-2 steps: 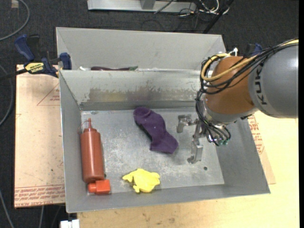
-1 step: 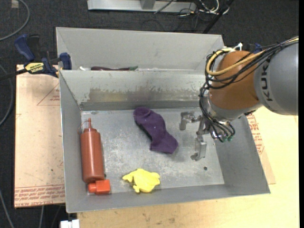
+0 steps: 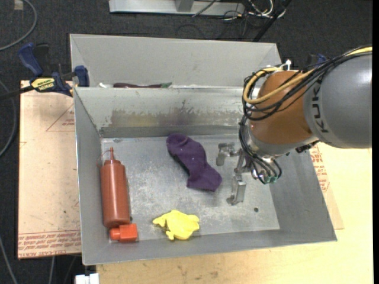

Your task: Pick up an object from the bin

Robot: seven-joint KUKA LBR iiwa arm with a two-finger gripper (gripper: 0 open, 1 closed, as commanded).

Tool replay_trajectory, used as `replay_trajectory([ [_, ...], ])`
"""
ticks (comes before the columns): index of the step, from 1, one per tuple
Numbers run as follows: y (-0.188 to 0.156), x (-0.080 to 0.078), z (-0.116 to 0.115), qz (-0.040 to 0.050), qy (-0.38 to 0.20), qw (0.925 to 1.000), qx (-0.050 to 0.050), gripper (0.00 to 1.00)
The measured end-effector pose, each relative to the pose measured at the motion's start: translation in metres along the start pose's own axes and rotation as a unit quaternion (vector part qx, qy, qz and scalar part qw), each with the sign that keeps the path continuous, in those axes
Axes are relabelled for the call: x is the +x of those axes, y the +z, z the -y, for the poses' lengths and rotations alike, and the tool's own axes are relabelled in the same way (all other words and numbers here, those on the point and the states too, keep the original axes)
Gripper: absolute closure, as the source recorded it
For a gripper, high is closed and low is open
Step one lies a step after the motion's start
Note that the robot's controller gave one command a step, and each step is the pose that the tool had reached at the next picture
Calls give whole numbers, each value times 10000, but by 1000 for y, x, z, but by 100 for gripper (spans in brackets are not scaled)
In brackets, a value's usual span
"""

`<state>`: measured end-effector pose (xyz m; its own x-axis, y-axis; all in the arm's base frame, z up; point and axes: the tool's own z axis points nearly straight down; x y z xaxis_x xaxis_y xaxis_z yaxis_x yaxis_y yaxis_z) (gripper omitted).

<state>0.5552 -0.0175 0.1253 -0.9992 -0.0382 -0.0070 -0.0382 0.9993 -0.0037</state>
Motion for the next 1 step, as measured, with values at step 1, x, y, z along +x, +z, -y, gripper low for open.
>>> replay_trajectory([
  [1,42,-15,-40,-31,8,10000,-45,0],
])
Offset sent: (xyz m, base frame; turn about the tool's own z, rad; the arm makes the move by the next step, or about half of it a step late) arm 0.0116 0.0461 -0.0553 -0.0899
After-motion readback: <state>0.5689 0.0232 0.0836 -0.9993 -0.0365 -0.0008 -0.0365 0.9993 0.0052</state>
